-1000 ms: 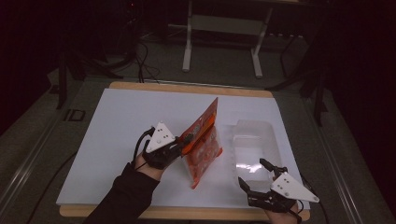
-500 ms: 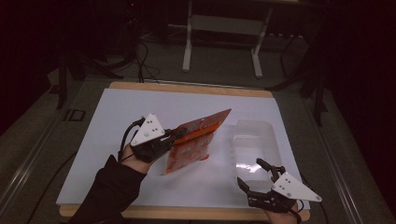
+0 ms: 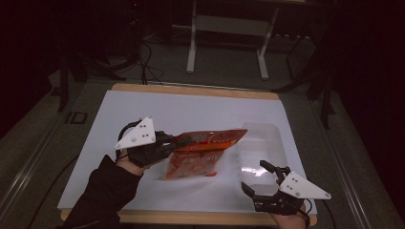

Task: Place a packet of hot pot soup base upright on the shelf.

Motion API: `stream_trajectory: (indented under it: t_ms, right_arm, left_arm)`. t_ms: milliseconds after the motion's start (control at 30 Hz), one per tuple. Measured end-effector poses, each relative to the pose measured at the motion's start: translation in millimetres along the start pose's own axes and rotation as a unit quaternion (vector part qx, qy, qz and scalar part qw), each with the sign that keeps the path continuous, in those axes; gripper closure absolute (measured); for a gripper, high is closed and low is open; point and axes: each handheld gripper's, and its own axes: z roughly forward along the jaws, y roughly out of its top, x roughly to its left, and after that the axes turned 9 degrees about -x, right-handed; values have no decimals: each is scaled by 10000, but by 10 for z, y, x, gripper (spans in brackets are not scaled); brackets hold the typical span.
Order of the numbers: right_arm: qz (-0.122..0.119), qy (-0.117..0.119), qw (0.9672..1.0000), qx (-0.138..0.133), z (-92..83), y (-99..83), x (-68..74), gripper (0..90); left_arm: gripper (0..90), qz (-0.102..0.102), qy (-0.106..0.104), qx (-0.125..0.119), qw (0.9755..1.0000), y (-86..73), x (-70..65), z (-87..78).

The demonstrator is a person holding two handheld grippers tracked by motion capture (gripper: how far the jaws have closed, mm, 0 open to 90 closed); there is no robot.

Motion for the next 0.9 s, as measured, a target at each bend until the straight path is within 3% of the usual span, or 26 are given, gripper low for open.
stream_trajectory:
  t_ms: [67, 133, 200, 233, 300, 333, 500, 667, 733, 767, 900]
  right_arm:
    - [6, 71, 10000, 13, 1, 15, 10, 173]
    - [-12, 112, 9999, -28, 1, 23, 10, 183]
    - [45, 148, 9999, -34, 2, 32, 4, 184]
    - [109, 162, 9998, -66, -3, 37, 5, 199]
    - [144, 188, 9997, -99, -10, 45, 6, 211]
    - [141, 203, 9996, -133, -17, 66, 9, 215]
    - [199, 306, 9991, -203, -15, 105, 14, 222]
    - [177, 460, 9984, -282, 48, 180, 21, 226]
    - [182, 495, 9981, -323, 62, 195, 23, 228]
    - [203, 586, 9975, -351, 92, 231, 35, 231]
    - [190, 782, 9957, -461, 145, 298, 84, 258]
  left_arm:
    - [895, 33, -101, -26, 9999, -4, 9, 2]
    - [896, 191, -206, -75, 9996, -17, 1, 6]
    - [895, 160, -257, -72, 9995, -20, 5, 9]
    - [895, 58, -480, -157, 9987, -33, 26, 5]
    - [896, 77, -563, -199, 9982, -41, 33, -2]
    - [895, -39, -717, -301, 9970, -58, 66, -15]
    - [896, -228, -847, -449, 9951, -81, 129, -43]
    - [896, -186, -1236, -760, 9892, -85, 149, -91]
    - [896, -191, -1246, -817, 9887, -83, 151, -97]
    - [896, -227, -1334, -909, 9866, -78, 154, -102]
    - [896, -234, -1343, -970, 9859, -74, 133, -94]
